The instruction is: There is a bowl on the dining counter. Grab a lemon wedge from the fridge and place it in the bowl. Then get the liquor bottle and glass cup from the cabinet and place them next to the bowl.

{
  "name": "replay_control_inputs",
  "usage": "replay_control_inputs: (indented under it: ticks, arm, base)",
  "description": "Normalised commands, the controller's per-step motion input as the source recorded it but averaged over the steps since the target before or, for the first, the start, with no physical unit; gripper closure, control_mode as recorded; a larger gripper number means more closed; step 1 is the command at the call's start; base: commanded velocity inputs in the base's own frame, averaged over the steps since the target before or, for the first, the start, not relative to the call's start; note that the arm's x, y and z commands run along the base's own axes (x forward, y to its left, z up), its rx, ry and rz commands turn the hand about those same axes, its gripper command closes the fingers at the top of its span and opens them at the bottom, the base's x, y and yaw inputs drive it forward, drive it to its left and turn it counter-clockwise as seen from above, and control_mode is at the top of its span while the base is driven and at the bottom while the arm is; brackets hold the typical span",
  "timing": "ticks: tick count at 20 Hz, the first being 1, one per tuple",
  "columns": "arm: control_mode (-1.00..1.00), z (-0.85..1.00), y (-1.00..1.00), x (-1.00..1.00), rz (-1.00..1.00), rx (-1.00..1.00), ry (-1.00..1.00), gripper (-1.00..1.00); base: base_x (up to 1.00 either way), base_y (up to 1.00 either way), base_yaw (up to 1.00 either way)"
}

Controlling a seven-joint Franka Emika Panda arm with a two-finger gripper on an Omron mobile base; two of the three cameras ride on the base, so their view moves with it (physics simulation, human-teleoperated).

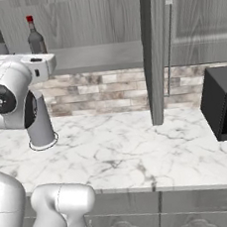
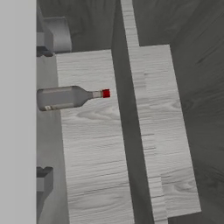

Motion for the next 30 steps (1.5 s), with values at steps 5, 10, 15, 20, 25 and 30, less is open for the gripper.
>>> replay_control_inputs:
  ticks: [5,10,15,20,25,30]
  arm:
    - [-1.00,0.00,0.00,0.11,0.00,0.00,0.00,-1.00]
    - [-1.00,0.00,0.05,0.47,0.00,0.00,0.09,-1.00]
    - [-1.00,0.00,0.06,0.48,0.00,0.00,0.10,-1.00]
    - [-1.00,0.00,0.22,0.39,0.00,-0.01,0.02,-1.00]
    - [-1.00,0.01,0.33,0.25,0.00,-0.07,0.00,-1.00]
    - [-1.00,0.05,0.23,0.19,0.00,-0.09,0.00,-1.00]
  base:
    - [0.00,0.00,0.00]
    - [0.00,0.00,0.00]
    - [0.00,0.00,0.00]
    - [0.00,0.00,0.00]
    - [0.00,0.00,0.00]
    - [0.00,0.00,0.00]
